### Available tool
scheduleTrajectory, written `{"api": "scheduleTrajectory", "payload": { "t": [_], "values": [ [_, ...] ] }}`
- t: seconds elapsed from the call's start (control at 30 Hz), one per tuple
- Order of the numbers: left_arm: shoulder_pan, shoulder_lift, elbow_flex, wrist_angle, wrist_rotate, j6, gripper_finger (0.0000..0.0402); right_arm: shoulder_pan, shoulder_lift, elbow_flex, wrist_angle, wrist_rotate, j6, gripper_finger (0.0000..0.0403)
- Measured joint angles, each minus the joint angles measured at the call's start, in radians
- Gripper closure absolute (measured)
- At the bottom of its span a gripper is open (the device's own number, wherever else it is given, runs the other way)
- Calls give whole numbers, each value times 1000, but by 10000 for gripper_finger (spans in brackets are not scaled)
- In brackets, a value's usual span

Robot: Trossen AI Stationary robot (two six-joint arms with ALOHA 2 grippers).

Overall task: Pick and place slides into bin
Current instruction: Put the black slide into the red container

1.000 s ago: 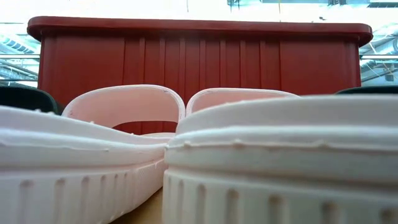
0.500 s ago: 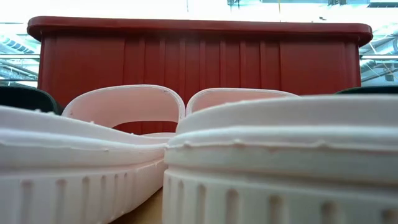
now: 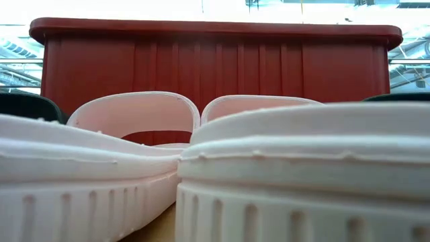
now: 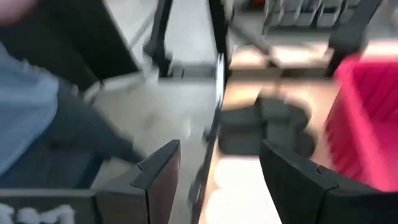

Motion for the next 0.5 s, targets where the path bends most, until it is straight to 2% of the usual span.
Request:
{"api": "scheduleTrajectory", "payload": {
  "t": [0.3,0.5],
  "values": [
    [0,-6,1,-170,2,-65,188,8,192,-2,-161,-211,282,193],
    [0,-25,1,-228,4,-151,188,-3,278,-2,-281,-230,453,193]
  ]
}}
